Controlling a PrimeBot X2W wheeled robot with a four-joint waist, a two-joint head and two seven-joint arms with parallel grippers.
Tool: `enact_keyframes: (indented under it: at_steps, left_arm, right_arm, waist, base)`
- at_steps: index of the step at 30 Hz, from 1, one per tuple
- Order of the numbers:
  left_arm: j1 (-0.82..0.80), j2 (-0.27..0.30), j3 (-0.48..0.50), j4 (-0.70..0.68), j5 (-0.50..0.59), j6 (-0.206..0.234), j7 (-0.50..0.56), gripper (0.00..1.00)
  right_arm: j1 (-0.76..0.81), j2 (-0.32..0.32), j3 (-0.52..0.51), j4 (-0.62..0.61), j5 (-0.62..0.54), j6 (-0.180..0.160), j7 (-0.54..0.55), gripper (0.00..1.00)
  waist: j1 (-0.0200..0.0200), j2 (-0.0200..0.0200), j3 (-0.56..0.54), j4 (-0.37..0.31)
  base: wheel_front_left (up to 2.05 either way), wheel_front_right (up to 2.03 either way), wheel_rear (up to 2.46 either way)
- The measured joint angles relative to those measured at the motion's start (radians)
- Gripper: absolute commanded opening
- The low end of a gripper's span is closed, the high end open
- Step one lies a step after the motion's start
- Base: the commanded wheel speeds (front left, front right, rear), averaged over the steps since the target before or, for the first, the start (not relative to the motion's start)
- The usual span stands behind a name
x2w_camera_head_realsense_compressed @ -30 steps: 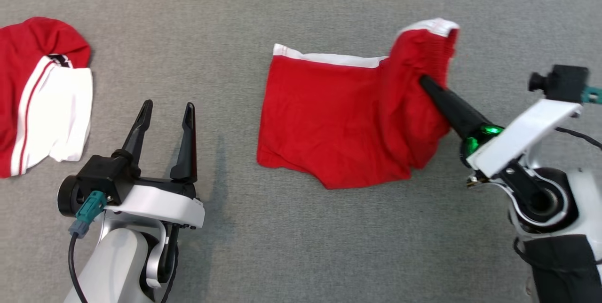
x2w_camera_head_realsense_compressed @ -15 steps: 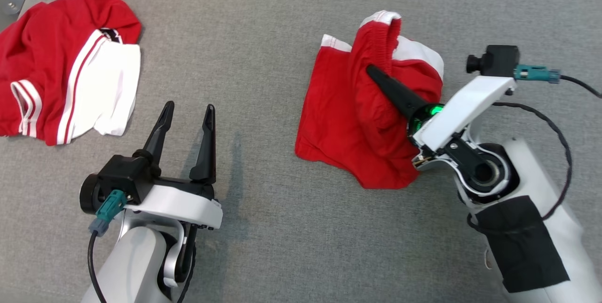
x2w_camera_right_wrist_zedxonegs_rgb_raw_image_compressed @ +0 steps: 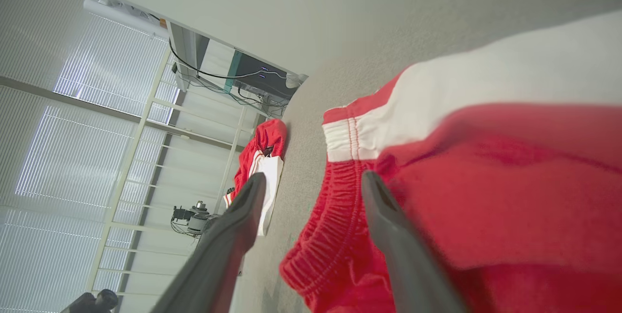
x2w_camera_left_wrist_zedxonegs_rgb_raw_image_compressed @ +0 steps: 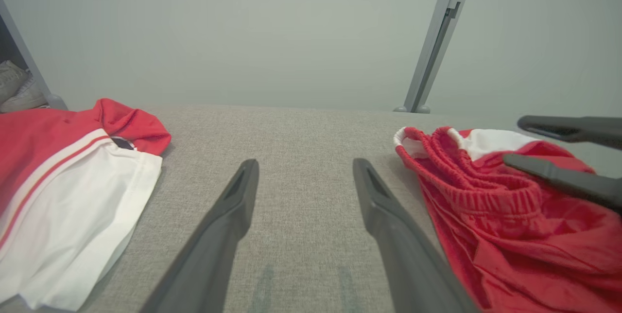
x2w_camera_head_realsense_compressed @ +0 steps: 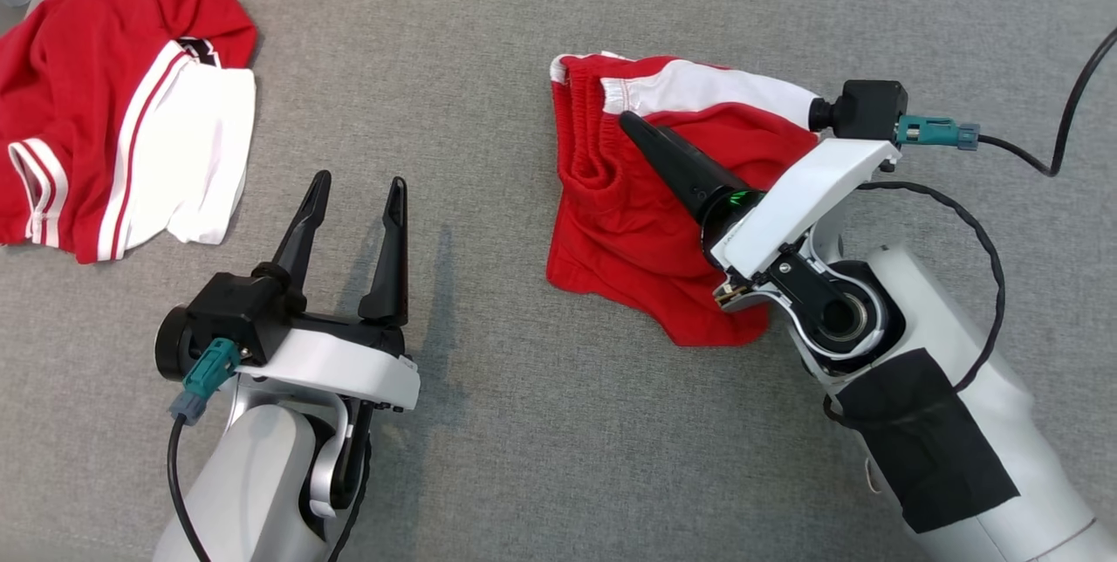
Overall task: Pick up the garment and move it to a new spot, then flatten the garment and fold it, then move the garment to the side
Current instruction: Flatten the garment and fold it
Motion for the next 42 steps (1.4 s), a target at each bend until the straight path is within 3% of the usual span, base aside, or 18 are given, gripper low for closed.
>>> enact_keyframes:
  at_steps: [5,11,25,32,42]
  left_arm:
    - [0.000,0.001,0.004,0.003,0.003,0.000,-0.002,1.00]
    - [0.001,0.006,0.013,0.004,0.004,0.006,-0.003,1.00]
    - [0.024,0.053,0.043,-0.015,-0.004,0.024,0.007,1.00]
    - [0.056,0.069,0.045,-0.037,-0.007,0.034,0.022,1.00]
    - [0.106,0.090,0.040,-0.047,-0.016,0.042,0.047,1.00]
  right_arm:
    - [0.002,-0.017,0.036,-0.077,-0.001,0.000,-0.056,1.00]
    - [0.039,-0.084,0.043,-0.152,-0.049,0.000,-0.178,1.00]
    - [0.213,-0.234,-0.117,-0.186,-0.241,0.000,-0.439,1.00]
    - [0.317,-0.238,-0.235,-0.200,-0.425,0.000,-0.482,1.00]
    - [0.462,-0.179,-0.369,-0.247,-0.687,0.000,-0.490,1.00]
  waist:
    - [0.0000,0.0000,-0.003,-0.019]
    - [0.0000,0.0000,-0.016,-0.048]
    - [0.0000,0.0000,-0.065,-0.120]
    - [0.0000,0.0000,-0.102,-0.142]
    - [0.0001,0.0000,-0.164,-0.163]
  base:
    - [0.00,0.00,0.00]
    - [0.00,0.00,0.00]
    - [0.00,0.00,0.00]
    - [0.00,0.00,0.00]
    - [0.00,0.00,0.00]
